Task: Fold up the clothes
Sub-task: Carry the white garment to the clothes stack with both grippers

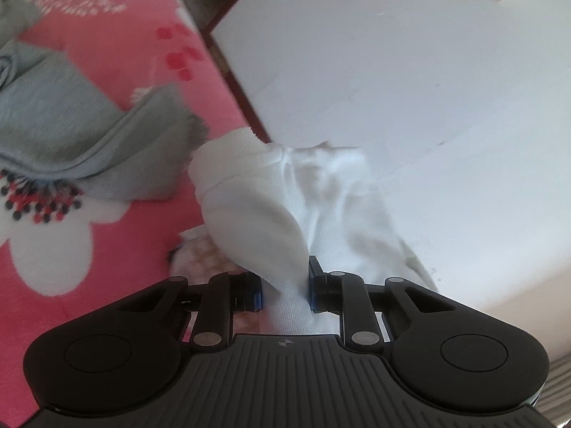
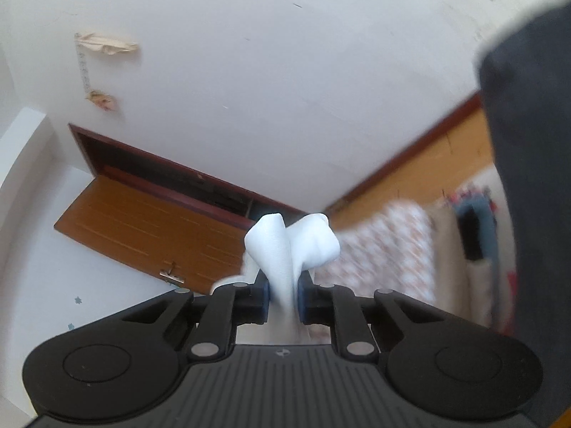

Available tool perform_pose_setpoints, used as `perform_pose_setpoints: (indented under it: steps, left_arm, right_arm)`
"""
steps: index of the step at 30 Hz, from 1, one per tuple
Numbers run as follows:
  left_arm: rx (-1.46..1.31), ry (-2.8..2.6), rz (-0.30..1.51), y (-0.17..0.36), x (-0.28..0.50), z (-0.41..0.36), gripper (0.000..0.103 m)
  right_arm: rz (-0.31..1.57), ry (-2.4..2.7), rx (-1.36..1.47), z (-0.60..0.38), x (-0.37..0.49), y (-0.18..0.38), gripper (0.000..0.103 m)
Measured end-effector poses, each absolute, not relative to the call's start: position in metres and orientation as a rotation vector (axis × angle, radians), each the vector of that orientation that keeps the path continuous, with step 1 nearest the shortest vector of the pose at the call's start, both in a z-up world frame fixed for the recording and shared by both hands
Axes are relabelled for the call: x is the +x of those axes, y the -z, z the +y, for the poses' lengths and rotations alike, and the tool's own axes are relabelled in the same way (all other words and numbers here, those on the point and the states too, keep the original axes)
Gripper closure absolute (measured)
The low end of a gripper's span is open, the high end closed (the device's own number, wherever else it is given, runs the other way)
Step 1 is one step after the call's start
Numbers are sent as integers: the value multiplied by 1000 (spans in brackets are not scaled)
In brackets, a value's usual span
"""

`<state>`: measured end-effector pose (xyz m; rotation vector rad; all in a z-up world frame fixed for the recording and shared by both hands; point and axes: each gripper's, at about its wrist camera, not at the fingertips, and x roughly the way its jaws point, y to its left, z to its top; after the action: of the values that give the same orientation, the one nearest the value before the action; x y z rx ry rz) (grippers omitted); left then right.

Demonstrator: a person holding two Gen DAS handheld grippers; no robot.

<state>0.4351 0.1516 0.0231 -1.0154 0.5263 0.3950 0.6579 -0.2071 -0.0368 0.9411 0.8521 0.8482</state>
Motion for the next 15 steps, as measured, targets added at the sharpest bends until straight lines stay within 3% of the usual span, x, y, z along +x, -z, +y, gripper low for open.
perform_pose_setpoints:
  steps: [6,12,15]
  left_arm:
    - [-1034,-366,542,-20,451,142,83]
    - [-1045,-372,582,3,446,149,81]
    - [-1051,-345,578,5,441,155,80]
  right_arm:
    - [865,-813,918,-213,683,17,87]
    - [962,-759,946,-216,689,51,86]
    - [1008,-716,965,-216,682,60,75]
